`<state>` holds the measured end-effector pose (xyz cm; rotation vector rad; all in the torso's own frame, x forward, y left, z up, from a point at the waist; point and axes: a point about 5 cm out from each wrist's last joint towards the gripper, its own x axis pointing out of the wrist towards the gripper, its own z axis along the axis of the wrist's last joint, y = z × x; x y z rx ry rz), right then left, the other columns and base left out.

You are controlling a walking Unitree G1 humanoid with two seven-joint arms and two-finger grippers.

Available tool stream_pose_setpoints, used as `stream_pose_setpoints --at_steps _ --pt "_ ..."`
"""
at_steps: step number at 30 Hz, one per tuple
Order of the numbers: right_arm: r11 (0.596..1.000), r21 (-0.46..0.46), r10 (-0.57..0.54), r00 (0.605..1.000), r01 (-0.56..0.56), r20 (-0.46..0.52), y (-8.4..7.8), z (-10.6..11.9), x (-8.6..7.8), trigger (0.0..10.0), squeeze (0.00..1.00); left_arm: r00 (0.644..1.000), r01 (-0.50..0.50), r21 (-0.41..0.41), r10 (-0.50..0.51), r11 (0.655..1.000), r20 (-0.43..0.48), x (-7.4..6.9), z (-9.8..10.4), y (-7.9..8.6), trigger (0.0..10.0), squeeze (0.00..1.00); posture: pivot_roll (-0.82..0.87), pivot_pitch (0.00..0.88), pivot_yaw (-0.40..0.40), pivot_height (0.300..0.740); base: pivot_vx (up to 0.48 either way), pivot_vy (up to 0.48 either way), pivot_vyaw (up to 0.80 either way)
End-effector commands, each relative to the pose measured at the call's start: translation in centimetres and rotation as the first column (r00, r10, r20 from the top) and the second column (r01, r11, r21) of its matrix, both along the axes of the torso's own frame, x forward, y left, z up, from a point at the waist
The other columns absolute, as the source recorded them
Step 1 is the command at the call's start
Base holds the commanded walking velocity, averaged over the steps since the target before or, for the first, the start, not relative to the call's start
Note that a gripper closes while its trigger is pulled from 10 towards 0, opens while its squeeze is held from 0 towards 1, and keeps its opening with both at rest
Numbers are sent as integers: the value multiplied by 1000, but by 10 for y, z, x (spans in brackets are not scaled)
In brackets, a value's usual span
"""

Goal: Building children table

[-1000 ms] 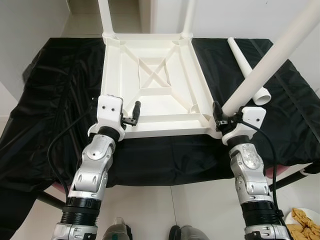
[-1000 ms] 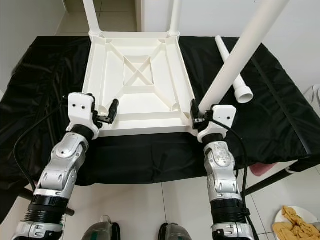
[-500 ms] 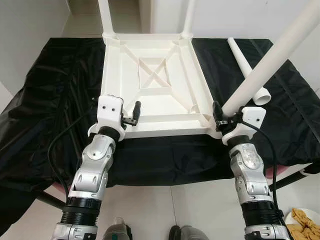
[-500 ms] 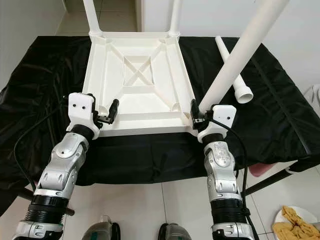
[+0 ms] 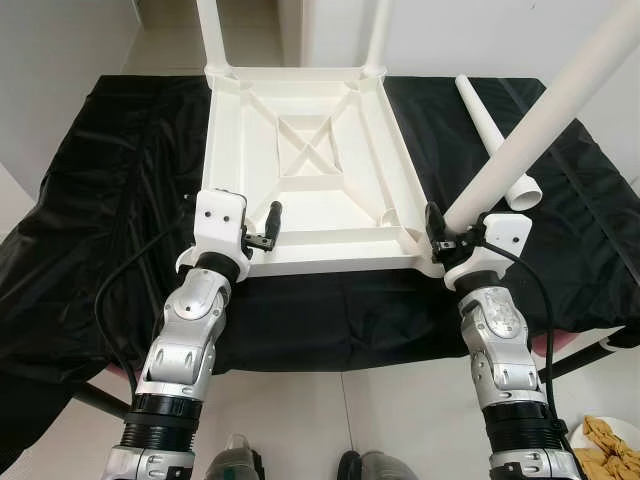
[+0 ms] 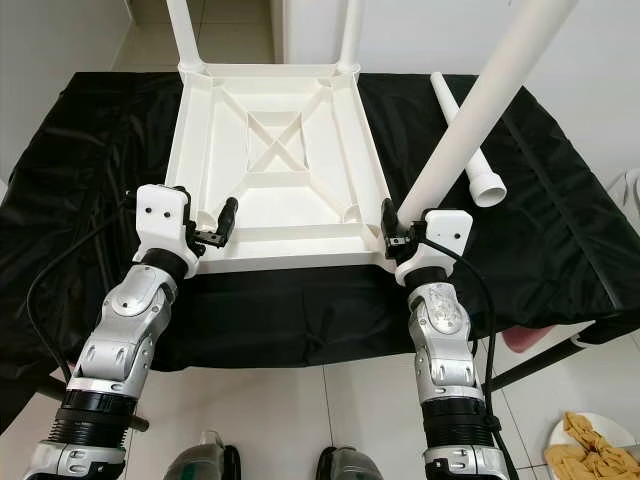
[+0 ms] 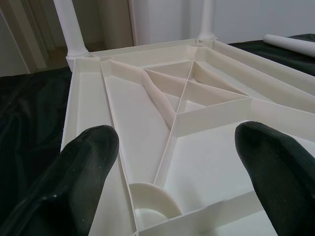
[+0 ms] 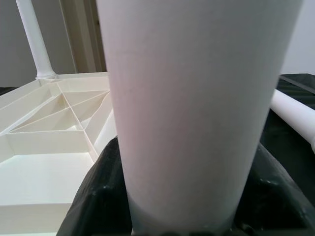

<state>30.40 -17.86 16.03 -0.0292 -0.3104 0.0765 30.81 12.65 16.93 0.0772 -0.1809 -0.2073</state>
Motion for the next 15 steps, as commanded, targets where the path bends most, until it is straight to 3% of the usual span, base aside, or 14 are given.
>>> stream_pose_setpoints --at_steps 1,15 --pt "1000 -3 4 999 -4 -38 0 -7 0 10000 0 1000 -2 10 2 1000 -10 -2 -2 2 10000 0 54 61 -33 740 0 0 0" --pt "1000 -6 4 999 -5 -37 -1 -6 1 10000 0 1000 -11 15 11 1000 -9 -1 -2 4 10000 0 52 62 -36 740 0 0 0"
